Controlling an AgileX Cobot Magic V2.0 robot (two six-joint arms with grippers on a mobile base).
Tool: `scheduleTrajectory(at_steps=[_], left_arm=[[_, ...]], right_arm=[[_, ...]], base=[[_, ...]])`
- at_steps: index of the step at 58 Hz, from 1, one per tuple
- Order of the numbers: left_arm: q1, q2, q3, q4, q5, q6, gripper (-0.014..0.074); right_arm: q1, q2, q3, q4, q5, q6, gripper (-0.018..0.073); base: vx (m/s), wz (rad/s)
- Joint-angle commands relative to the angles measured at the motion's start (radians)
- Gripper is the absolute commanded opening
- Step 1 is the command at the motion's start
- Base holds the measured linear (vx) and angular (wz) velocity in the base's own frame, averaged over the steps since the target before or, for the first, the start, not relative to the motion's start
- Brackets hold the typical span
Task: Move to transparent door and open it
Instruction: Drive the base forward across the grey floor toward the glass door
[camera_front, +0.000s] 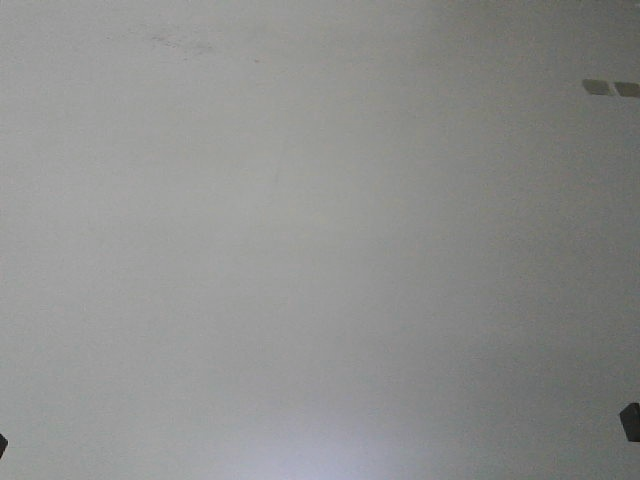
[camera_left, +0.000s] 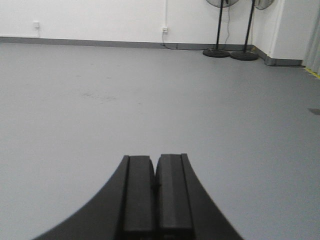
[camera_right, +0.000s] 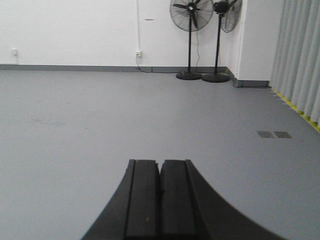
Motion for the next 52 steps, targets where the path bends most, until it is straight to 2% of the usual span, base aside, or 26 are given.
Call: scheduleTrajectory(at_steps=[1, 52], left_arm=[[0.001, -0.015, 0.015, -0.003, -0.081, -0.008, -0.0003], [0.001, -0.015, 0.015, -0.003, -0.081, -0.008, -0.0003]], right_arm=[[-0.004, -0.015, 0.004, -0.003, -0.084, 0.0, -0.0009], [-0.004, -0.015, 0.004, -0.003, -0.084, 0.0, -0.0009]], base=[[0.35, 0.22], [0.43, 0.31]])
